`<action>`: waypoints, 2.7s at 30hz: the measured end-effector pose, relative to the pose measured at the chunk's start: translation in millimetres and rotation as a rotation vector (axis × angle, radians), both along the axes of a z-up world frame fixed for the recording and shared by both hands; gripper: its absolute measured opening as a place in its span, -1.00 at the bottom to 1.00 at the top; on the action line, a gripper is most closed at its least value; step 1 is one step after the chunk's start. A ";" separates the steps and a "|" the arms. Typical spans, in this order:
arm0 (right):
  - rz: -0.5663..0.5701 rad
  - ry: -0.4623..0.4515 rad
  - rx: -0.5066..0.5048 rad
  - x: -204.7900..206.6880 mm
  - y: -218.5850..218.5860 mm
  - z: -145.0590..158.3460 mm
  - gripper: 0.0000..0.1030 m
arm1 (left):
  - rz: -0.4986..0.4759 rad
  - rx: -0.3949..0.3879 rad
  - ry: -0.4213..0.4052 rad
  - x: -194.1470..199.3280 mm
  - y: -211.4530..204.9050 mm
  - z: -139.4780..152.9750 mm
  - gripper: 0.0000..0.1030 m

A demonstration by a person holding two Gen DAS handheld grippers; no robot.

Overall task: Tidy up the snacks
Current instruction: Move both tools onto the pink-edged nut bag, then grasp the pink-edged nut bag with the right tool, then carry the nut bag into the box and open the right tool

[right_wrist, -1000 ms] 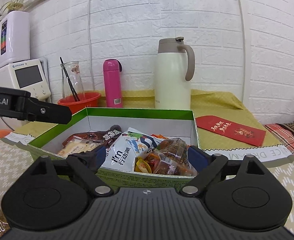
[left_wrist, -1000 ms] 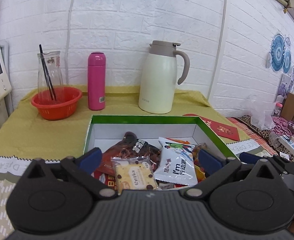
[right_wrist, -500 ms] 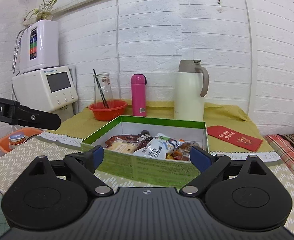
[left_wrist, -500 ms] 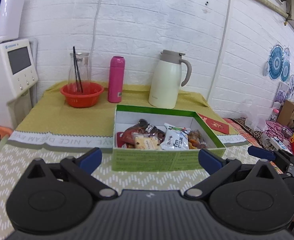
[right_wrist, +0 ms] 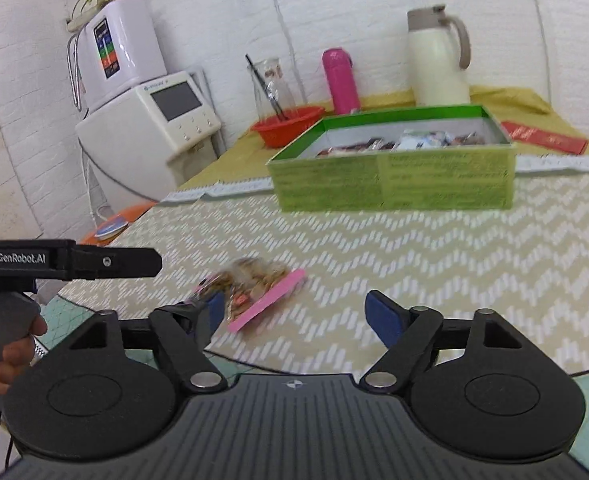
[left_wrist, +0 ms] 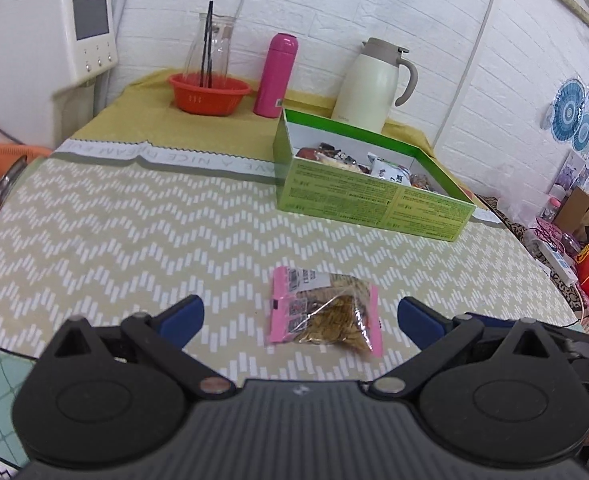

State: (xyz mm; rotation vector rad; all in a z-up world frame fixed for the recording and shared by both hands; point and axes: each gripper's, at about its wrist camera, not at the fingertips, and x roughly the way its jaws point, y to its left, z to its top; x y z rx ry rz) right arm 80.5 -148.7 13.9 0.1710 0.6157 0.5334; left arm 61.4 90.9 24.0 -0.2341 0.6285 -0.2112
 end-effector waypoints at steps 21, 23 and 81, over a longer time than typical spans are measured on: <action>0.049 0.025 -0.083 10.0 11.3 -14.6 -0.51 | -0.150 -0.076 0.070 36.6 -22.0 -30.1 0.40; 0.039 0.025 -0.082 9.2 5.1 -14.8 -0.49 | -0.172 -0.073 0.076 37.8 -28.2 -32.7 0.34; -0.139 -0.283 0.028 115.7 -53.7 61.5 -0.49 | -0.218 -0.085 -0.126 164.7 -97.0 63.8 -0.51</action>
